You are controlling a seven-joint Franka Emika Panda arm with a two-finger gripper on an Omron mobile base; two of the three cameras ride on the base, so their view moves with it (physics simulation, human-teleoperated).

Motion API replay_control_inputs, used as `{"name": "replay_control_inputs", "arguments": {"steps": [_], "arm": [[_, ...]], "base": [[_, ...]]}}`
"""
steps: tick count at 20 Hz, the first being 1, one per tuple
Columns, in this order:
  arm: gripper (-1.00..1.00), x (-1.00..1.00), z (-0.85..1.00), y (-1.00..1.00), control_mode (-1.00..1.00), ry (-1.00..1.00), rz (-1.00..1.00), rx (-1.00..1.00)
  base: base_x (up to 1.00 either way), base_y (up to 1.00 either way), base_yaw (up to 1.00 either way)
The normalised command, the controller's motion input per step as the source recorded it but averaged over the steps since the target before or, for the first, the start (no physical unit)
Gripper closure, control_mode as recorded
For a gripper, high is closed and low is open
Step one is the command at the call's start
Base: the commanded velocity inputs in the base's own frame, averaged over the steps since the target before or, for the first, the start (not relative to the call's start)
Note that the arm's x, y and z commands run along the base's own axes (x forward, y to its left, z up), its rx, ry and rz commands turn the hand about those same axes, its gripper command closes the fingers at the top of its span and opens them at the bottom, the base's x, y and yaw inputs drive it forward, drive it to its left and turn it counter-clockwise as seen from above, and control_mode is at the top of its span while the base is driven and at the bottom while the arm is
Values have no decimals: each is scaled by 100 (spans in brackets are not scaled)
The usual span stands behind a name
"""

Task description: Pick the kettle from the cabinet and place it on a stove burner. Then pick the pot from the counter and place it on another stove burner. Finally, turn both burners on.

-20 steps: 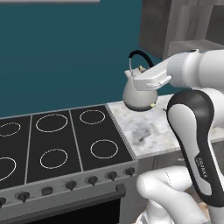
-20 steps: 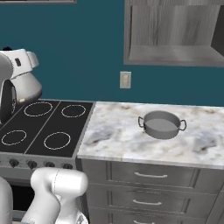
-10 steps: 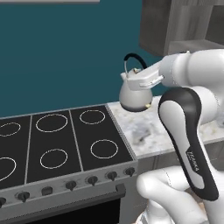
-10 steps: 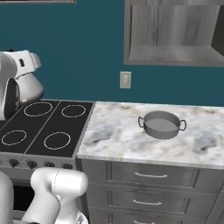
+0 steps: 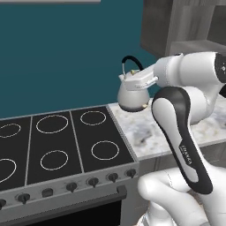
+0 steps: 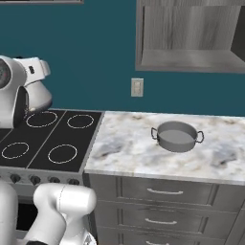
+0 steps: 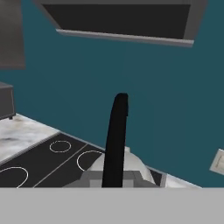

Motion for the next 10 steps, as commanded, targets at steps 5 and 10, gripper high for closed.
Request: {"name": "replay_control_inputs", "arguments": {"steps": [5,10], "arm": [[100,29,-13,5,-100,0,1,0],[100,37,-17,10,-100,0,3,0]], "base": [[0,0,0],[0,0,0]]}}
